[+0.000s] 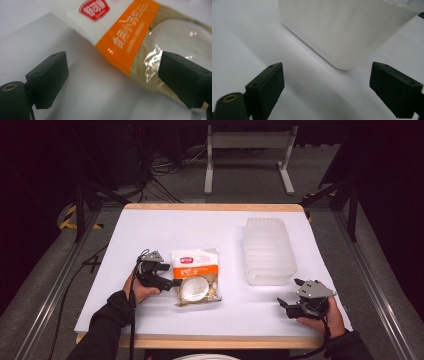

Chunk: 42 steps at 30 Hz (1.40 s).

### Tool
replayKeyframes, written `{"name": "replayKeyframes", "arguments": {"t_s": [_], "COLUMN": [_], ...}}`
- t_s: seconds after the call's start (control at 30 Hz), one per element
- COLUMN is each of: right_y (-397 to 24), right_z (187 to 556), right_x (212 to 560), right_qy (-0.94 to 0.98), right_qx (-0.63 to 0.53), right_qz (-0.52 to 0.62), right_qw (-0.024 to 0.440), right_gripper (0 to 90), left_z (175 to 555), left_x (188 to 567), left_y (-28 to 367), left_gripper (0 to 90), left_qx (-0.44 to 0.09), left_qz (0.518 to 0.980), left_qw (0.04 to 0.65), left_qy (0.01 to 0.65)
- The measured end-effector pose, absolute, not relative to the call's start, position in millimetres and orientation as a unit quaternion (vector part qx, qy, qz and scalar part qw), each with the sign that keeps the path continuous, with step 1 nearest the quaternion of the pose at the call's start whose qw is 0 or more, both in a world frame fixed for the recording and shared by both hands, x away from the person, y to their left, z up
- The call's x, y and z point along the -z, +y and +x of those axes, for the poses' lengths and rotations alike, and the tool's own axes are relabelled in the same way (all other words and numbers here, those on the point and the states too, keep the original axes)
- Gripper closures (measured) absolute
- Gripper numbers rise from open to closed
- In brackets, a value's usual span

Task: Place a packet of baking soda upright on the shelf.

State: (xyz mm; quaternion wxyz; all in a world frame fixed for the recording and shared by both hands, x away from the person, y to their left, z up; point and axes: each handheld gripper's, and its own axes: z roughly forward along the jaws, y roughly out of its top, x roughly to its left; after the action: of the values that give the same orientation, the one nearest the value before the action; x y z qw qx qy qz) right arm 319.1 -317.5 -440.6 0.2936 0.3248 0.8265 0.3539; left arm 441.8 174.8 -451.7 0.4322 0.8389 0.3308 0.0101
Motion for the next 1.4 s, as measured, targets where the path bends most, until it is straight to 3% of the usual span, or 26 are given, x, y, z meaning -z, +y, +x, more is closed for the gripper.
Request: {"name": "replayKeyframes", "arguments": {"t_s": [0.37,0.53,0.7,0.83,1.17,1.33,1.4], "right_y": [-317,-318,-317,-317,-316,-316,-317], "right_z": [321,321,321,321,322,322,323], "right_x": [441,441,441,441,442,442,442], "right_qy": [0.828,0.826,0.827,0.828,0.829,0.83,0.83], "right_qx": [-0.354,-0.356,-0.355,-0.356,-0.354,-0.354,-0.354], "right_qz": [0.324,0.326,0.325,0.322,0.325,0.324,0.326], "right_qw": [0.292,0.29,0.29,0.29,0.286,0.284,0.284], "right_gripper": [13.1,13.1,13.1,13.1,13.0,13.0,13.0], "left_z": [455,459,458,455,461,463,463], "left_x": [446,451,452,449,448,445,443], "left_y": [150,151,153,156,140,140,139], "left_gripper": [15.8,15.6,25.7,32.2,42.8,54.5,64.0], "left_qx": [0.001,-0.006,0.024,0.061,0.05,0.042,0.023], "left_qz": [0.843,0.842,0.84,0.82,0.826,0.824,0.821], "left_qw": [0.437,0.419,0.431,0.475,0.467,0.471,0.476], "left_qy": [0.313,0.34,0.329,0.313,0.311,0.312,0.316]}}
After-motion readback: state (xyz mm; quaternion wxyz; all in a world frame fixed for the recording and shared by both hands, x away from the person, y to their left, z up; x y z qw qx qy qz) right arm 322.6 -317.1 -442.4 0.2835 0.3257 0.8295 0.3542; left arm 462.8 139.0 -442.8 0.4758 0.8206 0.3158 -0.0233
